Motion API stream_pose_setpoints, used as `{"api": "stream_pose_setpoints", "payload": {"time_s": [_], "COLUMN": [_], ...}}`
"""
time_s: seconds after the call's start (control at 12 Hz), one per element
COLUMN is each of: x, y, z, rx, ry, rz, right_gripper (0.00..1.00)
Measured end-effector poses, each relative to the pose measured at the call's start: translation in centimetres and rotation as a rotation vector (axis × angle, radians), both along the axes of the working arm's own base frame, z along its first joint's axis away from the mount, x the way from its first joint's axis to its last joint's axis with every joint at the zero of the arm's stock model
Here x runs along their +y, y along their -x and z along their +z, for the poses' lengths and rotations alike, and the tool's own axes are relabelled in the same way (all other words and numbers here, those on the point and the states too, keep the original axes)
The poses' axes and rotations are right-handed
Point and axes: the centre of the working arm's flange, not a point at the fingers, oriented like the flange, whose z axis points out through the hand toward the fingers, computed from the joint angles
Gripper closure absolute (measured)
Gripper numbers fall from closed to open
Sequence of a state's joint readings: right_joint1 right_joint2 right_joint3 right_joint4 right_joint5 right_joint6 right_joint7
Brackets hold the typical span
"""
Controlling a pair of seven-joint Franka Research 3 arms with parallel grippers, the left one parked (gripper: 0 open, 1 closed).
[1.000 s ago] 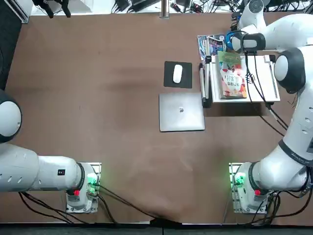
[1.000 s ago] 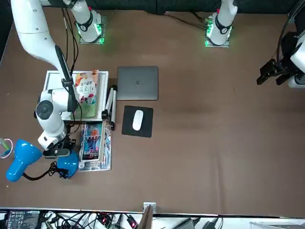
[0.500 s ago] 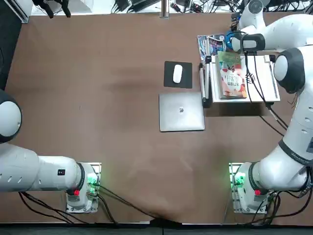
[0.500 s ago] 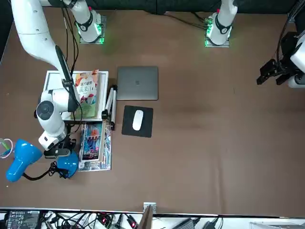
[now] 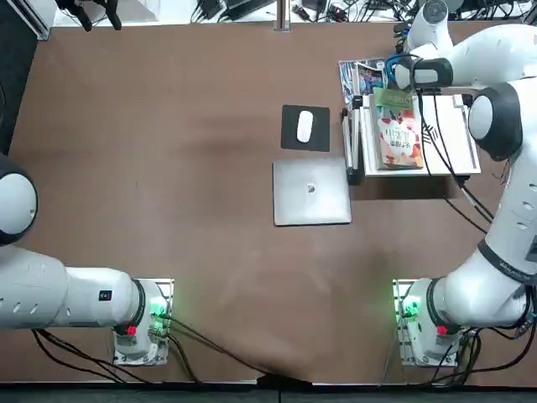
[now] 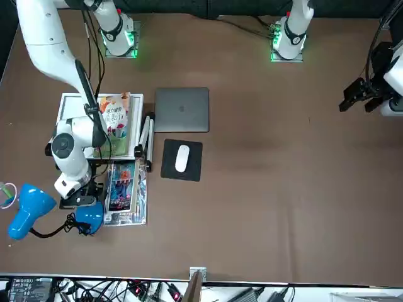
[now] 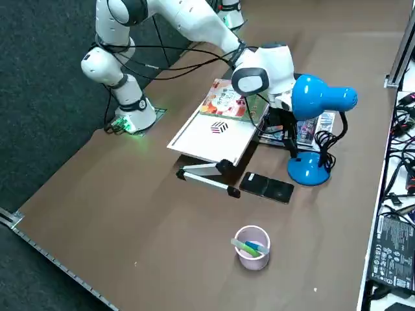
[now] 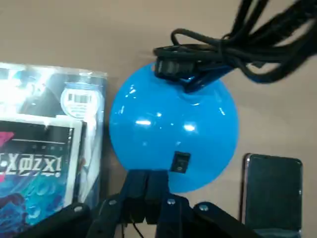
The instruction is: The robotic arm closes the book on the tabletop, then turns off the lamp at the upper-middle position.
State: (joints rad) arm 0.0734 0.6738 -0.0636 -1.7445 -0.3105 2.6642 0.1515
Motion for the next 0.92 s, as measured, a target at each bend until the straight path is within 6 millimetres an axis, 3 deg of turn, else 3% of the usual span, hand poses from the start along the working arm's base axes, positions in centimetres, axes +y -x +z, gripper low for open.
{"api": "stream_pose_setpoints", "payload": {"time_s": [0.42,0.92], "x": [3.0,4.2], "y": [-0.4,-0.8], "z": [0.8,3.6], "rx": [0.018,0.015], "ry": [0.007,0.018], "rz": [0.033,0.039], "right_gripper": [0.98,0.98]}}
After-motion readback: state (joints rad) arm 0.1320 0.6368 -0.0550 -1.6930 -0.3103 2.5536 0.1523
